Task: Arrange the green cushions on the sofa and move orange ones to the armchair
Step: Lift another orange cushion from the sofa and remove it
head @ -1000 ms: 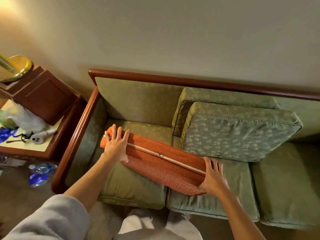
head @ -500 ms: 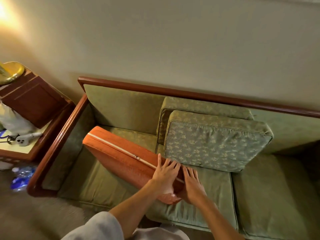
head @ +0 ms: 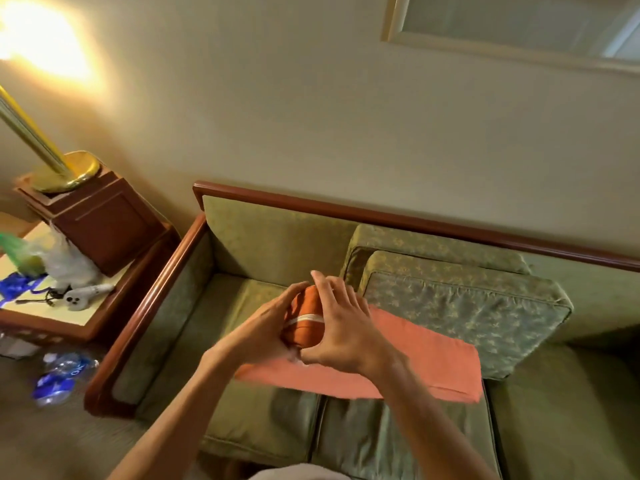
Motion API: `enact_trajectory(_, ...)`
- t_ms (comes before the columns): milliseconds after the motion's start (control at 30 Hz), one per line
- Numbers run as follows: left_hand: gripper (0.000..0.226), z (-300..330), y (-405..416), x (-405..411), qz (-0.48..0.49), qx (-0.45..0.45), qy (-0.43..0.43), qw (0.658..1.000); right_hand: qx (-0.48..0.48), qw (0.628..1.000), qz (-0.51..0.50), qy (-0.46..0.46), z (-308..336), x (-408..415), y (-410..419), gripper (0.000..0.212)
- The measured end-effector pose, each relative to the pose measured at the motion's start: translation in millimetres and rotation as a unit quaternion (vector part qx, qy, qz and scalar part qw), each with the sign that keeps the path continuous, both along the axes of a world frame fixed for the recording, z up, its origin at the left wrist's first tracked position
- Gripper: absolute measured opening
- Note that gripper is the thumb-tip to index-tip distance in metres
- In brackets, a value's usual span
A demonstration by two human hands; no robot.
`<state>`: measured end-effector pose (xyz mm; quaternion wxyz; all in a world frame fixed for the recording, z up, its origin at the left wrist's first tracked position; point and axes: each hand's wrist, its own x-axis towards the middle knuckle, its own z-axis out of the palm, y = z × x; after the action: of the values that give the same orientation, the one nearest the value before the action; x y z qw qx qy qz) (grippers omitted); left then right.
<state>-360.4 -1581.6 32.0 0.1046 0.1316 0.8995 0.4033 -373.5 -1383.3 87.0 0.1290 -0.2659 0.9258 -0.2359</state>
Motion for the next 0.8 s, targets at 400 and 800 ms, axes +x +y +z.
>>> enact_trajectory(400, 0.128, -20, -158, -14, 0.111, -0.066, -0.137, 0.982, 0.196, 0.978, -0.065, -0.027, -64, -44, 38, 0.126)
enact_trajectory(800, 0.13, -2, 88, -33, -0.073, -0.381, 0.0, 0.922, 0.135, 0.982, -0.113, -0.07, -81, -34, 64, 0.14)
